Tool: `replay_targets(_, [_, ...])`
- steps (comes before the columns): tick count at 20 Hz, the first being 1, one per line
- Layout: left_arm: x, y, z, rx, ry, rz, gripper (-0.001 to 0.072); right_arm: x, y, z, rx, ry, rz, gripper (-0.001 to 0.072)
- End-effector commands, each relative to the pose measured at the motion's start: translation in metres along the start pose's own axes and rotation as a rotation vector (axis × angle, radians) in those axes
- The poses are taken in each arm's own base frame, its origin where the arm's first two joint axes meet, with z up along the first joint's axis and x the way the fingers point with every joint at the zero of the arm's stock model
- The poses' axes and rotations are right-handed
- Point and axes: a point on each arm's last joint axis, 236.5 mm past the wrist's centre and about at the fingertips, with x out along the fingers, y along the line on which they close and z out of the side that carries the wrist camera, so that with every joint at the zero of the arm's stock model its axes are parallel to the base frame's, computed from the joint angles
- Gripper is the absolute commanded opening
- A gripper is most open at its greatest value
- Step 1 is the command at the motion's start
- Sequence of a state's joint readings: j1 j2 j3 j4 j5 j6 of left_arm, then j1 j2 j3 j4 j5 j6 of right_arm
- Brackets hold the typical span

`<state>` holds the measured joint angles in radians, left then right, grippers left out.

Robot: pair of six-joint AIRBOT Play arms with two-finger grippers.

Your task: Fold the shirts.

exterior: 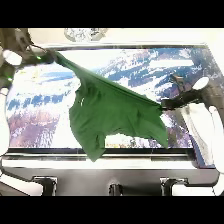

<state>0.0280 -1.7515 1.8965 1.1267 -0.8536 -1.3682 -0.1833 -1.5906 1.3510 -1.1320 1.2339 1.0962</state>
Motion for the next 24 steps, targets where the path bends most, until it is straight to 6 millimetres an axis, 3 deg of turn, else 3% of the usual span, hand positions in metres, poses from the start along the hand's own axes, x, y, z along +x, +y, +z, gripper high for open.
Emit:
replay_targets(1, [0.034, -0.009, -0.070, -0.009, 0.229, -0.050, 0.0091, 0.039, -0.025, 0.027, 0.068, -0.102, -0.018, 0.0062])
replay_targets(2, [0.031, -0.010, -0.085, -0.012, 0.296, -0.062, 0.0249, 0.035, -0.024, 0.031, 0.061, -0.110, -0.019, 0.0199])
replay_targets(3, [0.020, -0.007, -0.101, -0.008, 0.377, -0.064, 0.0528, 0.024, -0.019, 0.029, -0.008, -0.092, -0.006, 0.0451])
replay_targets(4, [0.004, 0.005, -0.116, 0.004, 0.471, -0.039, 0.0619, 0.006, -0.014, 0.023, -0.107, -0.054, 0.004, 0.0627])
replay_targets(5, [-0.016, 0.024, -0.131, -0.029, 0.571, 0.013, 0.0604, -0.017, -0.018, 0.010, -0.200, 0.010, -0.020, 0.0642])
replay_targets(6, [-0.041, 0.043, -0.149, -0.101, 0.677, 0.065, 0.0604, -0.041, -0.035, -0.008, -0.218, 0.084, -0.082, 0.0675])
replay_targets(8, [-0.084, 0.060, -0.183, -0.256, 0.867, 0.086, 0.0602, -0.079, -0.058, -0.044, -0.079, 0.157, -0.119, 0.0669])
replay_targets(10, [-0.109, 0.055, -0.209, -0.318, 0.944, 0.062, 0.0595, -0.092, -0.057, -0.079, 0.029, 0.195, -0.045, 0.0667])
replay_targets(13, [-0.123, 0.039, -0.266, -0.326, 0.942, 0.057, 0.0593, -0.080, -0.042, -0.135, 0.070, 0.273, -0.009, 0.0667])
replay_targets(15, [-0.129, 0.023, -0.313, -0.331, 0.919, 0.012, 0.0592, -0.064, -0.030, -0.159, 0.084, 0.268, 0.001, 0.0668])
replay_targets(17, [-0.124, 0.011, -0.345, -0.379, 0.868, -0.020, 0.0589, -0.052, -0.024, -0.179, 0.081, 0.272, 0.003, 0.0671])
replay_targets(20, [-0.101, -0.009, -0.367, -0.473, 0.806, -0.067, 0.0588, -0.043, -0.019, -0.194, 0.094, 0.288, 0.012, 0.0672])
replay_targets(24, [-0.076, -0.026, -0.374, -0.448, 0.776, -0.069, 0.0587, -0.042, -0.021, -0.193, 0.093, 0.283, 0.003, 0.0683])
